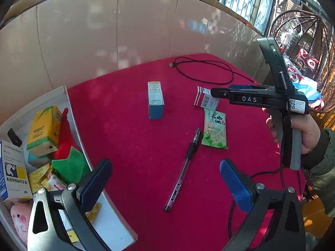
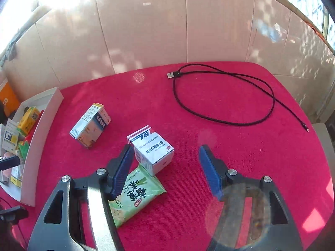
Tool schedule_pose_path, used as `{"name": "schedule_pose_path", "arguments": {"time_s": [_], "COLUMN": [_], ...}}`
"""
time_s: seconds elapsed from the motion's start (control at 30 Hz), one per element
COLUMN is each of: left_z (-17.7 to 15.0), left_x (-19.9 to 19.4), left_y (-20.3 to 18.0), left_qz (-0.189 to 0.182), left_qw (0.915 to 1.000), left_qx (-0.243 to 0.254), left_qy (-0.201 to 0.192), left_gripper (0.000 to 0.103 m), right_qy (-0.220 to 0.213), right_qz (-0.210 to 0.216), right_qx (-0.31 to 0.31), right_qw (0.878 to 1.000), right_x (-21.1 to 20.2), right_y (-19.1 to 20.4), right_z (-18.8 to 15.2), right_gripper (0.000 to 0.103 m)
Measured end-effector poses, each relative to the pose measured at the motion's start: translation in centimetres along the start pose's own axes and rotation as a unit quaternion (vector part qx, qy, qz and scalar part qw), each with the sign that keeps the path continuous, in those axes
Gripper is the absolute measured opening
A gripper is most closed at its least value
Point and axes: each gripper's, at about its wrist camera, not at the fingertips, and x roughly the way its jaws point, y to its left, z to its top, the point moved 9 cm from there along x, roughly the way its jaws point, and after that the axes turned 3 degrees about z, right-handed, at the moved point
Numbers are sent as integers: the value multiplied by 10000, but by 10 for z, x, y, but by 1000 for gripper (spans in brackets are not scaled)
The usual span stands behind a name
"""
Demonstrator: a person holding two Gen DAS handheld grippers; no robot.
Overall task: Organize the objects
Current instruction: 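Withdraw both open tools from the tray back over the table, then grasp the black pen with the left tool while the right tool grasps the white BL box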
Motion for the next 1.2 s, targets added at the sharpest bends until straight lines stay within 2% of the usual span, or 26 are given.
{"name": "schedule_pose_path", "arguments": {"time_s": [0.17, 0.33, 0.4, 0.43, 0.5, 0.57, 0.77, 0.8, 0.83, 0.87, 0.97, 1.13, 1.2], "left_z": [-15, -21, -26, -28, -31, -32, -37, -37, -38, -38, -35, -36, -37], "left_x": [30, 42, 44, 44, 43, 40, 32, 31, 31, 30, 32, 32, 30], "left_y": [-18, -24, -25, -24, -23, -23, -22, -24, -31, -37, -45, -45, -47], "left_qz": [-4, 73, 210, 337, 540, 548, 603, 604, 447, 243, 385, 135, 142], "left_qw": [9994, 9986, 9977, 9970, 9952, 9953, 9943, 9939, 9941, 9949, 9913, 9942, 9946], "left_qx": [33, 195, 363, 477, 677, 689, 823, 873, 945, 930, 1237, 1035, 1015], "left_qy": [338, 481, 525, 499, 451, 397, 302, 290, 294, 312, 218, 240, 161], "left_gripper": [103, 100, 96, 90, 83, 78, 71, 67, 45, 38, 31, 13, 6], "right_qy": [56, 228, 306, 244, 244, 236, -133, -216, -314, -400, -616, -765, -764], "right_qz": [263, 396, 396, 294, 294, 366, 739, 804, 870, 944, 1187, 1604, 1654], "right_qx": [-307, -540, -560, -627, -686, -535, 222, 320, 412, 486, 777, 1329, 1418], "right_qw": [9992, 9975, 9972, 9973, 9969, 9976, 9969, 9960, 9949, 9935, 9880, 9751, 9730], "right_x": [22, 46, 51, 49, 43, 35, -14, -24, -34, -44, -70, -96, -102], "right_y": [8, 26, 28, 28, 28, 25, 11, 10, 10, 10, 10, 5, 4], "right_z": [3, 5, 0, -3, -9, -14, -26, -28, -30, -32, -37, -52, -58], "right_gripper": [65, 65, 59, 52, 51, 50, 50, 50, 50, 50, 50, 50, 50]}}
